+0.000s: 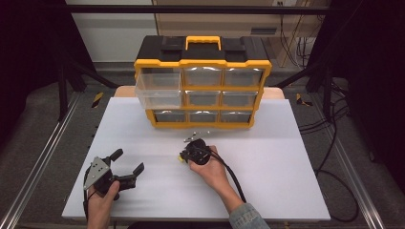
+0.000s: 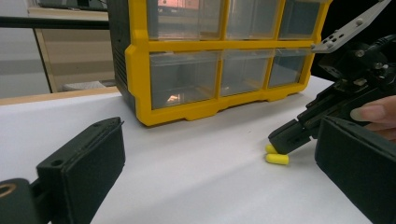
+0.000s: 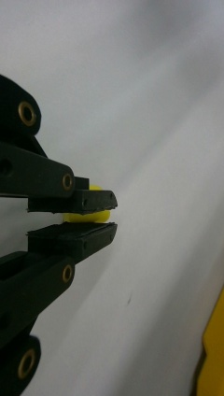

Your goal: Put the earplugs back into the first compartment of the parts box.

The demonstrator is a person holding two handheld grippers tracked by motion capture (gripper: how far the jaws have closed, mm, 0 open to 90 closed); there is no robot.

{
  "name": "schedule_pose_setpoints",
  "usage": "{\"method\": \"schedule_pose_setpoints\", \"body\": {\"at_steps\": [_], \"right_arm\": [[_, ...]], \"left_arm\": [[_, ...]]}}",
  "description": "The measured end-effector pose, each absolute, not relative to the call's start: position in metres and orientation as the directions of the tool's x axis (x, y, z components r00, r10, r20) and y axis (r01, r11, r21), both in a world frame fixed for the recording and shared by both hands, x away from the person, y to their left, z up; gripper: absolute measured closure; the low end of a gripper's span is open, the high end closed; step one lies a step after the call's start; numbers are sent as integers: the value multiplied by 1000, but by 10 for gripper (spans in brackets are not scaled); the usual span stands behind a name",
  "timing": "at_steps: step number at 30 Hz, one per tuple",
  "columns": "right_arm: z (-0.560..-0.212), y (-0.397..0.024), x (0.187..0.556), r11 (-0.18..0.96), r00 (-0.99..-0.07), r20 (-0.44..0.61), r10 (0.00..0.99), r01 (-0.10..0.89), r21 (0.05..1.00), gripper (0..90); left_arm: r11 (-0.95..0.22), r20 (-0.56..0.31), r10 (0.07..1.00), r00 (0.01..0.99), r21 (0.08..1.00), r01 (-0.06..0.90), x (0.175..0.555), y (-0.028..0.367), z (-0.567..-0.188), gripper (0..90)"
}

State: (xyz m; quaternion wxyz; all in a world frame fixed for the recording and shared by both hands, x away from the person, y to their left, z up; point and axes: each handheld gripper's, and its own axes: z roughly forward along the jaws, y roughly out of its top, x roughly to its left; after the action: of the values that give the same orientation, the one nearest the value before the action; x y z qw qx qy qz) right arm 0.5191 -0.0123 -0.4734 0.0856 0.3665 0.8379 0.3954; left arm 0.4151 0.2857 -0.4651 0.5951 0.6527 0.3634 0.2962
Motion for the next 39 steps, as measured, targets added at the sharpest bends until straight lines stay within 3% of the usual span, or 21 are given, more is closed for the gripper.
{"method": "schedule_pose_setpoints", "body": {"at_steps": [15, 29, 39], "right_arm": [[-426, -34, 503, 330, -717, 86, 692, 420, 845, 825], [-352, -60, 489, 204, -687, 46, 726, 278, 938, 825], [-278, -61, 492, 164, -651, -36, 759, 137, 977, 824]], "left_arm": [[-25, -49, 832, 553, 992, 127, 416, 287, -466, 15], [-16, -53, 839, 542, 992, 122, 415, 291, -465, 15], [-12, -55, 840, 540, 993, 120, 414, 291, -465, 15]]}}
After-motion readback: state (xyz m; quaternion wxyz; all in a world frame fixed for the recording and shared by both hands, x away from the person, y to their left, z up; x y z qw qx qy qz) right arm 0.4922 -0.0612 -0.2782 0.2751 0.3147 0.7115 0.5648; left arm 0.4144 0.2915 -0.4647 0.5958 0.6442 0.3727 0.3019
